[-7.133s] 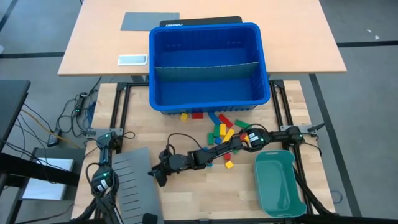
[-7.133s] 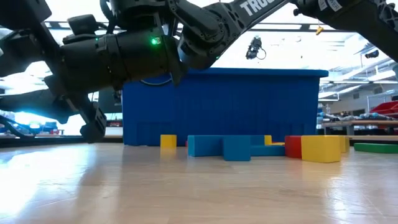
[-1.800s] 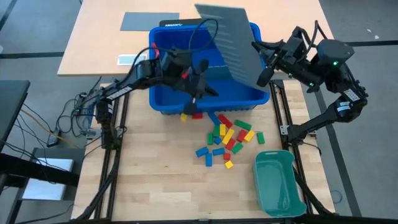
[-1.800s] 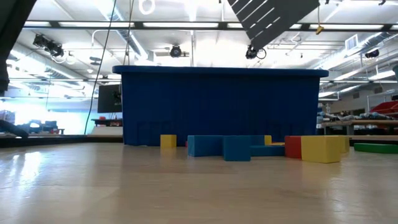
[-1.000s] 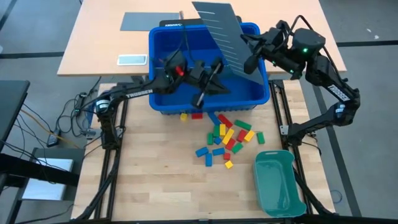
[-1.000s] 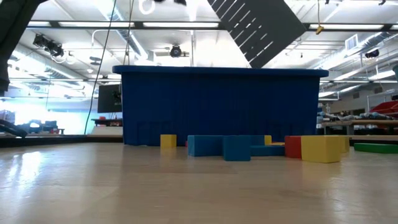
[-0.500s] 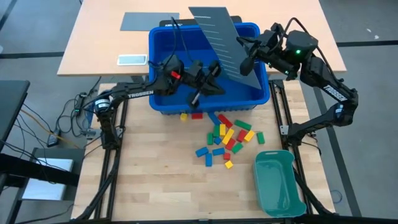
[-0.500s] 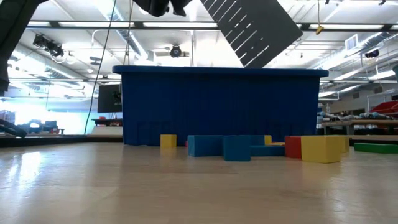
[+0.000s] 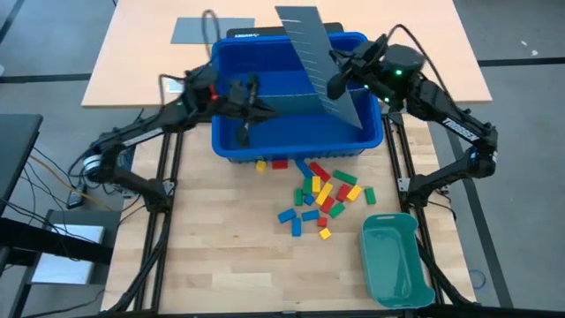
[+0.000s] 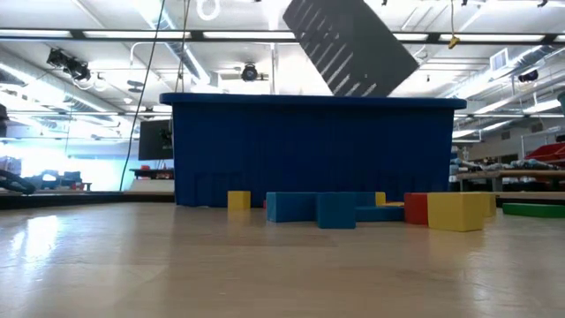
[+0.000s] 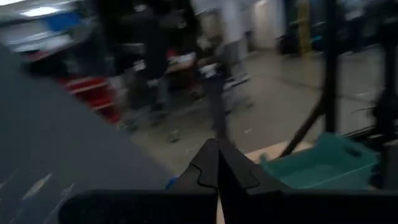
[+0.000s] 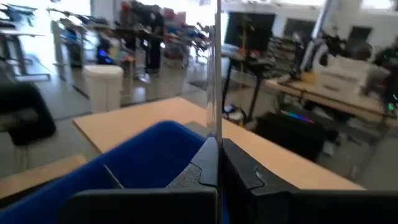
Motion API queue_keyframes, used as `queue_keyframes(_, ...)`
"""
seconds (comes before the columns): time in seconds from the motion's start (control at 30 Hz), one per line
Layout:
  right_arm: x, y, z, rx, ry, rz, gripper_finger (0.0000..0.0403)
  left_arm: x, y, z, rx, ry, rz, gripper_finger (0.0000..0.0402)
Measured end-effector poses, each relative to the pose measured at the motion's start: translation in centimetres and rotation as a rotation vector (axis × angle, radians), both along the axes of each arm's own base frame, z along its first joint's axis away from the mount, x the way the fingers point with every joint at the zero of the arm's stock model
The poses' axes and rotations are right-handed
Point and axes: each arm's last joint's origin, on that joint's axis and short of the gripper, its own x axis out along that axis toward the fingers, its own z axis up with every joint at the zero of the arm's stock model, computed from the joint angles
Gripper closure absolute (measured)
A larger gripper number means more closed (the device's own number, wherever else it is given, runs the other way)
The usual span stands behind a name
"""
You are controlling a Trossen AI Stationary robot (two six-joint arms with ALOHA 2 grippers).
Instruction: Sort Items/Unsort Items
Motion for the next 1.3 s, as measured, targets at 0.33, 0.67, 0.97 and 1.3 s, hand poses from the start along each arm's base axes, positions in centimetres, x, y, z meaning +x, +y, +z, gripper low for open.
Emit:
queue_keyframes(0.33,4.3,-0.3,0.8,0.062,-0.044,0.096,0.0403,-3.5,1.4,-4.9,-0.100,0.123,0.343,0.0397)
queue_keyframes(0.67,3.9,4.1,4.4,-0.045,-0.102,0.252,0.0403,-3.2,1.7,-6.3,-0.201,0.128,0.375,0.0358)
queue_keyframes(0.97,1.3,7.7,6.3,-0.107,-0.145,0.382,0.0403,-3.1,1.5,-4.6,-0.152,-0.039,0.339,0.0250)
queue_keyframes(1.3,0.8,9.5,6.7,-0.117,-0.156,0.472,0.0403,-3.3,0.6,-2.3,-0.081,-0.243,0.173,0.0192)
